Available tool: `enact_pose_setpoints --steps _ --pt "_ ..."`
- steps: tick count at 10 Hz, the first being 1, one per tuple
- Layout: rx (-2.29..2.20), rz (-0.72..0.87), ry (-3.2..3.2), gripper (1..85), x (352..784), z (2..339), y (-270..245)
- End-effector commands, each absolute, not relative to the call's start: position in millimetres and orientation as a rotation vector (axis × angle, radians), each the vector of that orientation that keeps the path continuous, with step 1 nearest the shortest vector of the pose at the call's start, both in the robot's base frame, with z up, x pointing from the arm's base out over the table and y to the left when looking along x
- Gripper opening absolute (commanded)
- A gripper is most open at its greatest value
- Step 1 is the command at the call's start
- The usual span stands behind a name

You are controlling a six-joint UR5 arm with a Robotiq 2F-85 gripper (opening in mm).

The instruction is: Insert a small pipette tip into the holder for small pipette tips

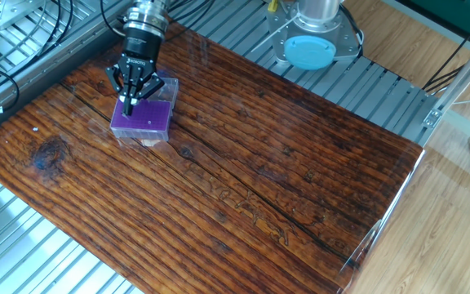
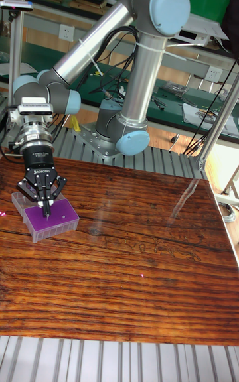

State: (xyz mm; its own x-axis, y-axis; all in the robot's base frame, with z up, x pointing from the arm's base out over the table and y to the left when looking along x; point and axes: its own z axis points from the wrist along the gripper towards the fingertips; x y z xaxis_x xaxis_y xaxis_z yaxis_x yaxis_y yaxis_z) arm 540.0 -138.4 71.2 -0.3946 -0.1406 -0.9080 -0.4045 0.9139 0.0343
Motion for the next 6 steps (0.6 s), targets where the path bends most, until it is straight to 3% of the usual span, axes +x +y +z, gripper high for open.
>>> enact_pose_setpoints --steps 1,6 --pt "-0.381 0.299 1.972 1.0 540.4 73.2 -142.5" --pt "-0.388 0.29 1.968 1.0 541.1 73.2 -143.3"
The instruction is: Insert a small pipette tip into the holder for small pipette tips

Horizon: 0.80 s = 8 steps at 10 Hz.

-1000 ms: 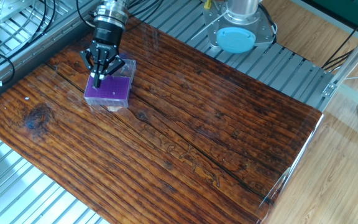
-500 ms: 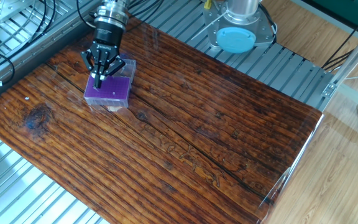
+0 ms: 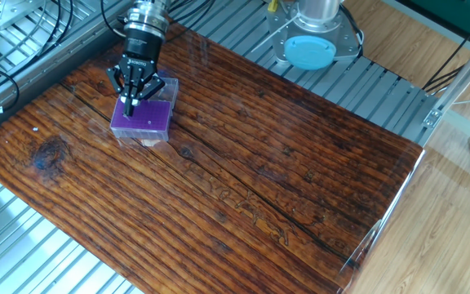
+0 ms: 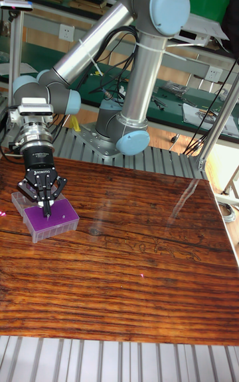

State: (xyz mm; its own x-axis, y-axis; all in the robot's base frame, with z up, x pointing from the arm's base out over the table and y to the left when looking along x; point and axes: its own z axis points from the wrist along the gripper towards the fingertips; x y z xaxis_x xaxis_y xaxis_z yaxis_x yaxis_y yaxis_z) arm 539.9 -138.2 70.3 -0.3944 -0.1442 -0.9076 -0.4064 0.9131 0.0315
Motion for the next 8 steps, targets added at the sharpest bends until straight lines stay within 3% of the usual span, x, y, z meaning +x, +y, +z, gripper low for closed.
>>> enact_pose_setpoints --steps 1,8 --pt "-0.39 0.288 1.966 1.0 541.9 72.9 -143.5" --pt "-0.392 0.287 1.961 1.0 543.7 72.1 -142.7"
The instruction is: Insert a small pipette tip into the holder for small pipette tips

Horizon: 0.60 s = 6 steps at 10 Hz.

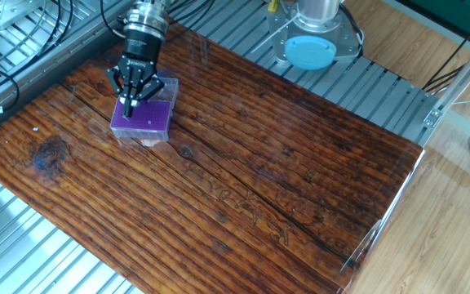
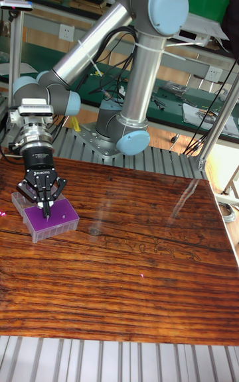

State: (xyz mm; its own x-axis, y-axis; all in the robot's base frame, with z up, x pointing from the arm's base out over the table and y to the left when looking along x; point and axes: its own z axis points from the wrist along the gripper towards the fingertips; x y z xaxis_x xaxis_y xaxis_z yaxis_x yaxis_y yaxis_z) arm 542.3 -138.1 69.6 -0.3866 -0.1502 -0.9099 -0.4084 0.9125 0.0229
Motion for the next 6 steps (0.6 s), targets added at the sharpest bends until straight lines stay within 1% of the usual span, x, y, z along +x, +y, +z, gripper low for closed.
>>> enact_pose_setpoints --steps 1,6 --pt "-0.392 0.287 1.961 1.0 543.5 71.5 -142.2" --pt "-0.391 0.288 1.963 1.0 542.3 69.7 -141.3"
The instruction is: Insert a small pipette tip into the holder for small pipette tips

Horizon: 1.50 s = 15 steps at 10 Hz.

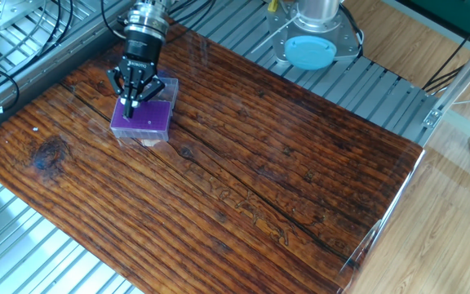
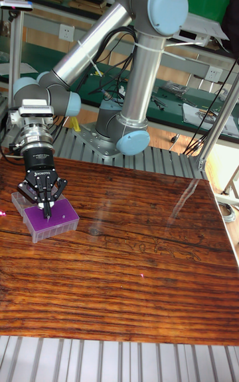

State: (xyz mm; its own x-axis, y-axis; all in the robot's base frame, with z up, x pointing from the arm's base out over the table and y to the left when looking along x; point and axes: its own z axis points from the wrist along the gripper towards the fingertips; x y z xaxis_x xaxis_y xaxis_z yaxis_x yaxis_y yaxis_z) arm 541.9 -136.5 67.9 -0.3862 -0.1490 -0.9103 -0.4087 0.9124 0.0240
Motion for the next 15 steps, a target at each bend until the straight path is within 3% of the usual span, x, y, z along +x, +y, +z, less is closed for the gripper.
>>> enact_pose_setpoints --steps 1,15 --pt "-0.39 0.288 1.964 1.0 542.2 69.5 -141.5" --pt "-0.462 0.288 1.988 2.3 535.3 58.9 -136.7"
